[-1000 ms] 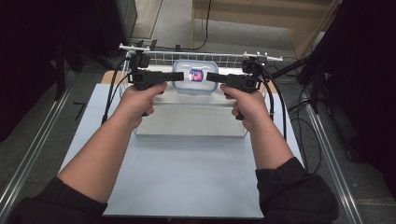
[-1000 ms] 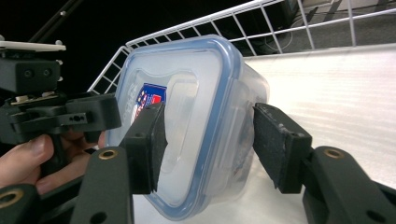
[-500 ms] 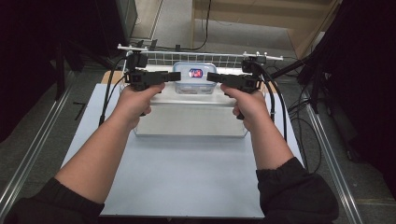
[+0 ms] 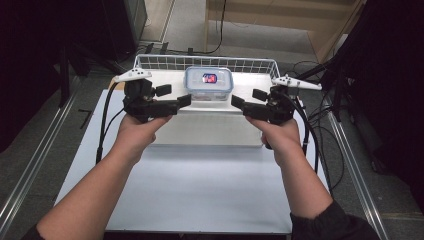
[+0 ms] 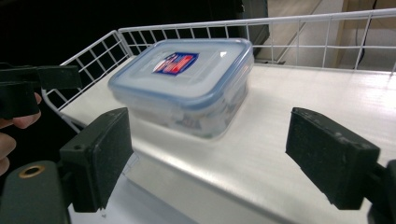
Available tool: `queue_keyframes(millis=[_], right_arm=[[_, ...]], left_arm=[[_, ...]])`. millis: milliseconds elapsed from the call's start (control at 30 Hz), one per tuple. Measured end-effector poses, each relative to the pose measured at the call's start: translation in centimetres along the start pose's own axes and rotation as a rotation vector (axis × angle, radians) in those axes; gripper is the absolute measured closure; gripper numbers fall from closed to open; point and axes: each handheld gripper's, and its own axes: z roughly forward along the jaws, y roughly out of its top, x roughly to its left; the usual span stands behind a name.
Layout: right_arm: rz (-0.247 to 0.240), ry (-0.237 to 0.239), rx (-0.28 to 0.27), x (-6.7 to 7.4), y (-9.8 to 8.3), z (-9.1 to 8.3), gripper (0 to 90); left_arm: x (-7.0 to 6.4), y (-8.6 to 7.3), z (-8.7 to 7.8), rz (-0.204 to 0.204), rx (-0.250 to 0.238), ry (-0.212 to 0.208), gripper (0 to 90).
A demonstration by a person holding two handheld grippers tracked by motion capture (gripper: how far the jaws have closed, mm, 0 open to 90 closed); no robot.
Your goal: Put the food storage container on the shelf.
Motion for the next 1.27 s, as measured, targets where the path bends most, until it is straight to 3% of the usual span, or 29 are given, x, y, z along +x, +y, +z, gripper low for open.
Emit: queue_keyframes(millis=[67,200,333,467,767,833,900,933,967,1000,1033,1133,1267], right_arm=[[-0.013,-0.004,-0.002,0.3,-0.9,-0.5,13.5],[-0.036,-0.006,-0.005,0.9,-2.8,-1.2,10.1],[-0.082,-0.020,-0.001,1.4,-5.2,-1.9,9.6],[-0.097,-0.025,-0.003,1.5,-8.1,-2.3,9.5],[-0.114,-0.055,-0.009,1.2,-14.7,-3.5,9.4],[-0.117,-0.071,-0.027,1.0,-16.1,-3.8,8.8],[-0.134,-0.092,-0.059,0.8,-17.7,-4.2,8.6],[-0.147,-0.101,-0.059,0.7,-18.6,-4.3,8.6],[-0.158,-0.107,-0.042,0.6,-19.3,-4.2,8.6],[-0.161,-0.108,-0.024,0.4,-19.8,-4.2,8.7],[-0.147,-0.105,-0.010,0.1,-20.3,-4.1,8.7],[-0.110,-0.109,0.002,-0.5,-20.7,-3.8,8.7],[-0.124,-0.119,-0.015,-0.4,-20.6,-3.8,8.7]], left_arm=[[-0.2,-0.9,-0.3,0.008,0.001,0.004,14.5],[-1.0,-2.9,-1.1,0.072,0.012,0.047,13.3],[-1.4,-5.4,-2.0,0.091,-0.001,0.058,12.5],[-1.5,-8.6,-2.7,0.132,0.016,0.077,12.4],[-1.0,-15.7,-3.9,0.136,0.091,0.109,11.1],[-0.8,-17.5,-3.9,0.146,0.121,0.113,9.4],[-0.6,-19.4,-4.1,0.161,0.121,0.132,7.1],[-0.5,-20.3,-4.0,0.185,0.130,0.151,6.4],[-0.4,-20.8,-3.7,0.193,0.156,0.157,6.0],[-0.2,-21.2,-3.1,0.212,0.215,0.147,3.6],[-0.1,-21.3,-2.8,0.210,0.229,0.155,0.5],[0.2,-21.0,-2.7,0.161,0.194,0.140,0.4],[0.1,-20.9,-2.9,0.155,0.186,0.135,0.5]])
